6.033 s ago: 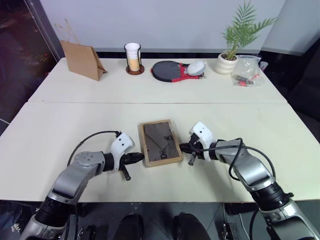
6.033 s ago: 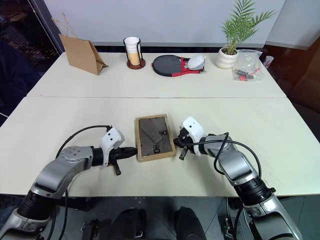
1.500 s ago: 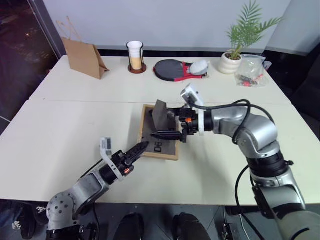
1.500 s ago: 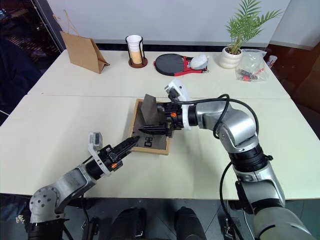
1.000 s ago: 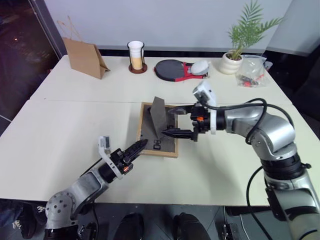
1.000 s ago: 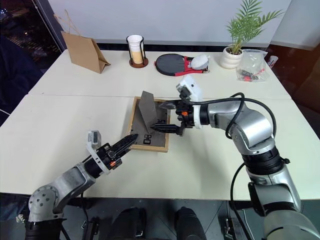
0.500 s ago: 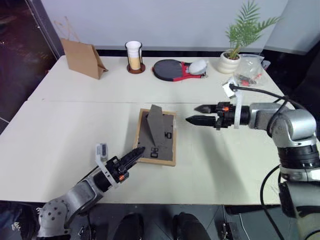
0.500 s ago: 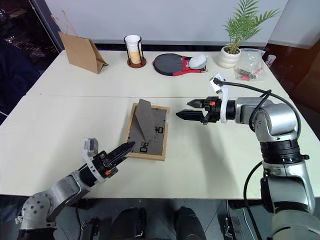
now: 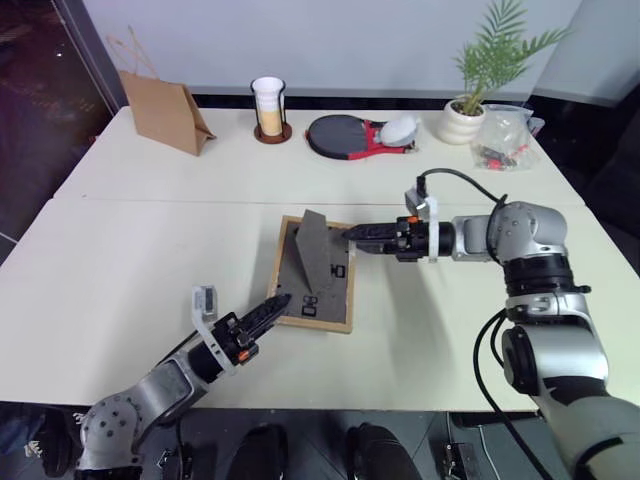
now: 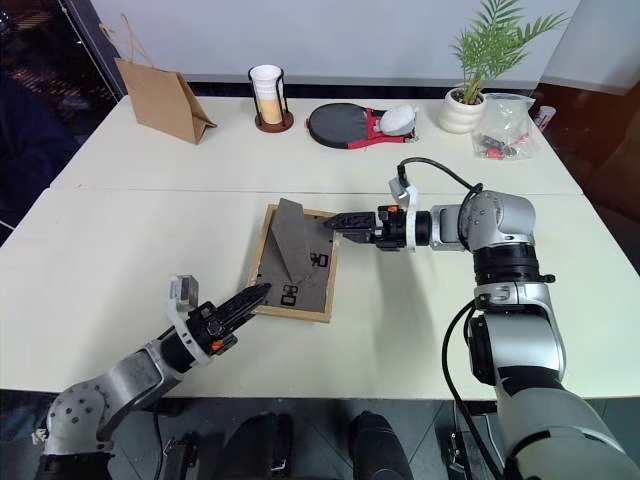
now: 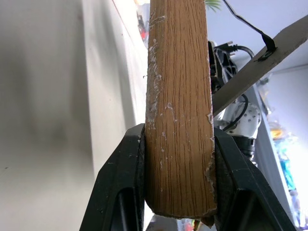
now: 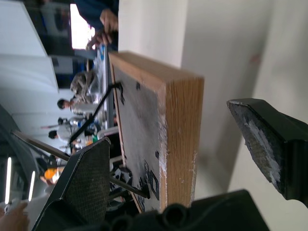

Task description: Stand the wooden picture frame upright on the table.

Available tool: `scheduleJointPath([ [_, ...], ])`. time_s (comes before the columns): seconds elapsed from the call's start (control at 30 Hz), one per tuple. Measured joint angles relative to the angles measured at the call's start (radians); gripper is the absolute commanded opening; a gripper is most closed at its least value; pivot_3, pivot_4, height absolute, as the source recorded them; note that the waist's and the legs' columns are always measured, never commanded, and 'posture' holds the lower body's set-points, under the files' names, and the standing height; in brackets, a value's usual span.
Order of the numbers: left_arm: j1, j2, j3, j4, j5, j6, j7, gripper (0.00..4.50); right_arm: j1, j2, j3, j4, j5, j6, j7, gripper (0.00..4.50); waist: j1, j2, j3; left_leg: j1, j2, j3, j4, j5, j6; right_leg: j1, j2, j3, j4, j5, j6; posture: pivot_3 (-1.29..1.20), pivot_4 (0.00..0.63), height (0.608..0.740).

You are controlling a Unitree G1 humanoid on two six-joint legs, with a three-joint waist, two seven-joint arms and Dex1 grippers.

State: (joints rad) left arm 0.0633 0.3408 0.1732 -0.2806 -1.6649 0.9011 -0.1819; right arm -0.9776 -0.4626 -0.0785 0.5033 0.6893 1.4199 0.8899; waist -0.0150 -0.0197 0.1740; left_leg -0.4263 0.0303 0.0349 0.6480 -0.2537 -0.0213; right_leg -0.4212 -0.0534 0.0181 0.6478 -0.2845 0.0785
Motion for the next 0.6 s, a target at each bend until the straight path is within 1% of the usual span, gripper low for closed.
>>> scheduleJointPath([
  [0.1,-0.001,-0.009,-0.002,-0.019,-0.004,-0.012,0.029,1.08,0.000,0.010,0.020,-0.001,-0.001,-0.009,0.001,4.48,0.000,0.000,0.000,0.000,0.000,0.000,0.000,0.000,0.000,0.000,0.001,0.000,0.000,0.000,0.000,0.00,0.150,0.740],
  [0.2,-0.007,-0.010,-0.002,-0.040,-0.027,-0.023,0.068,1.08,0.015,-0.029,0.088,-0.053,-0.043,-0.086,0.031,4.48,0.002,0.000,0.000,0.000,0.000,0.000,0.000,0.000,0.000,0.000,0.001,0.000,0.000,0.000,0.000,0.00,0.150,0.740],
  [0.23,-0.011,-0.010,-0.002,-0.045,-0.037,-0.026,0.080,1.08,0.034,-0.057,0.118,-0.092,-0.067,-0.138,0.045,4.48,0.004,0.000,0.000,0.000,0.000,0.000,0.001,0.000,0.000,0.000,0.001,0.000,0.000,0.000,0.000,0.00,0.150,0.740],
  [0.3,-0.015,-0.006,-0.005,-0.053,-0.046,-0.030,0.118,1.08,0.099,-0.152,0.178,-0.200,-0.136,-0.309,0.103,4.48,0.009,0.000,0.000,-0.001,-0.001,0.000,0.001,0.000,0.001,0.000,0.001,0.000,0.000,0.001,0.003,0.00,0.150,0.740],
  [0.37,-0.018,-0.004,-0.004,-0.060,-0.068,-0.042,0.143,1.08,0.166,-0.271,0.221,-0.293,-0.240,-0.519,0.150,4.48,0.008,0.000,0.000,-0.001,-0.001,0.000,0.001,-0.001,0.001,0.000,0.003,0.000,-0.001,0.002,0.004,0.00,0.150,0.740],
  [0.43,-0.025,-0.001,0.000,-0.075,-0.089,-0.059,0.159,1.08,0.212,-0.346,0.225,-0.338,-0.307,-0.662,0.185,4.48,0.002,0.000,0.000,-0.001,0.000,0.001,0.002,-0.001,0.001,0.000,0.004,0.001,0.000,0.002,0.004,0.00,0.150,0.740],
  [0.5,-0.037,-0.001,-0.003,-0.090,-0.107,-0.066,0.180,1.08,0.245,-0.380,0.213,-0.382,-0.324,-0.756,0.225,4.48,-0.007,0.000,0.000,0.001,0.002,0.002,0.002,0.000,0.001,0.000,0.007,0.004,0.000,0.002,0.005,0.00,0.150,0.740],
  [0.57,-0.048,-0.001,-0.013,-0.102,-0.124,-0.072,0.200,1.08,0.263,-0.380,0.192,-0.422,-0.354,-0.881,0.221,4.48,-0.012,0.000,0.000,0.004,0.002,0.002,0.002,0.000,0.000,0.001,0.009,0.005,0.003,0.002,0.005,0.00,0.150,0.740],
  [0.6,-0.051,-0.001,-0.020,-0.108,-0.133,-0.079,0.212,1.08,0.274,-0.380,0.196,-0.430,-0.423,-1.035,0.186,4.48,-0.011,0.000,0.000,0.004,0.002,0.002,0.001,0.001,-0.001,0.001,0.010,0.005,0.003,0.002,0.005,0.00,0.150,0.740],
])
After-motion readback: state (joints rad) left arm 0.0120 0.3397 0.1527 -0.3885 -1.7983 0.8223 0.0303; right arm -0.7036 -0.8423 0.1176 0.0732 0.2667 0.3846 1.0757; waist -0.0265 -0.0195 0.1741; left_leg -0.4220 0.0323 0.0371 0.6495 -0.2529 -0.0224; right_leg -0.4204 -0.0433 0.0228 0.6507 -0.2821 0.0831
